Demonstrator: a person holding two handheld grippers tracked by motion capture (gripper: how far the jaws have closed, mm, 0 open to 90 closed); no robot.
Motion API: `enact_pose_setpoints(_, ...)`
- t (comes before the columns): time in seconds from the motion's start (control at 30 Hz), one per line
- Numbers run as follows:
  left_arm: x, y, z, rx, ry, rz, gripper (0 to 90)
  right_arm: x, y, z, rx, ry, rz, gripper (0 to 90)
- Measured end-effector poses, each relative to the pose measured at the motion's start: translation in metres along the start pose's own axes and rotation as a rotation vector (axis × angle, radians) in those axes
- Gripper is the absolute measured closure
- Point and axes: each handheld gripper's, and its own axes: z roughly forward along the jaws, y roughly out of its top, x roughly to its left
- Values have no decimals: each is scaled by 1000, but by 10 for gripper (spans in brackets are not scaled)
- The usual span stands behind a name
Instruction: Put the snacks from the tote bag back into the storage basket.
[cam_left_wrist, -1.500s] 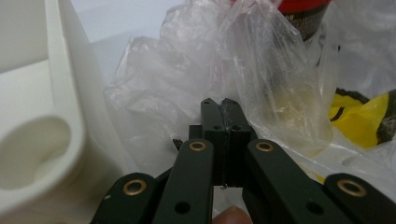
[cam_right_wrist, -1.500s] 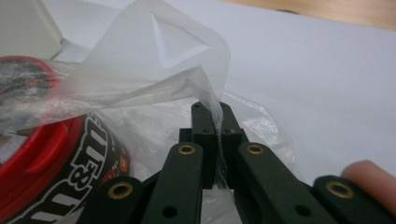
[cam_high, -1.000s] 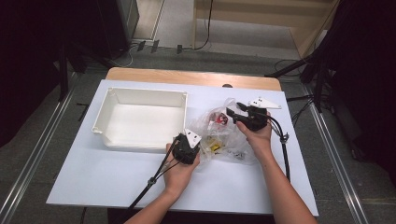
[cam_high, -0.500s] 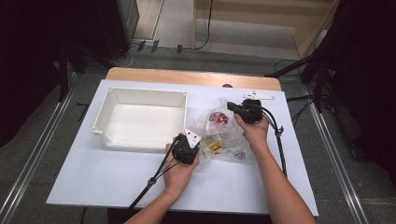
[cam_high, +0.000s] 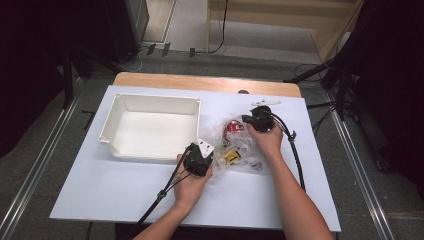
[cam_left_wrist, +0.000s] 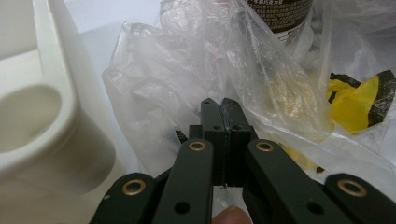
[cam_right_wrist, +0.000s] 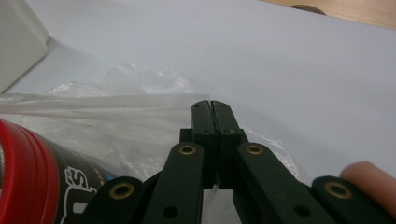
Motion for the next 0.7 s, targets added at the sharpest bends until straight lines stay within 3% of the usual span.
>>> enact_pose_setpoints(0.23,0,-1,2,34,-8,12,900,-3,-3,5,47,-45,12,900)
enact_pose_setpoints(0.4,0,-3,0,46,-11,31,900,-9,-7,2,44,-63,18,900)
enact_pose_setpoints(0.5,3,-4,-1,35,-42,14,900,-12,-10,-7,-14,-49,26,835)
enact_pose_setpoints(0.63,3,-4,0,28,-47,2,900,-13,-11,-31,-103,55,39,691)
enact_pose_setpoints(0.7,4,-4,0,32,-49,-6,900,-10,-10,-45,-142,65,22,662)
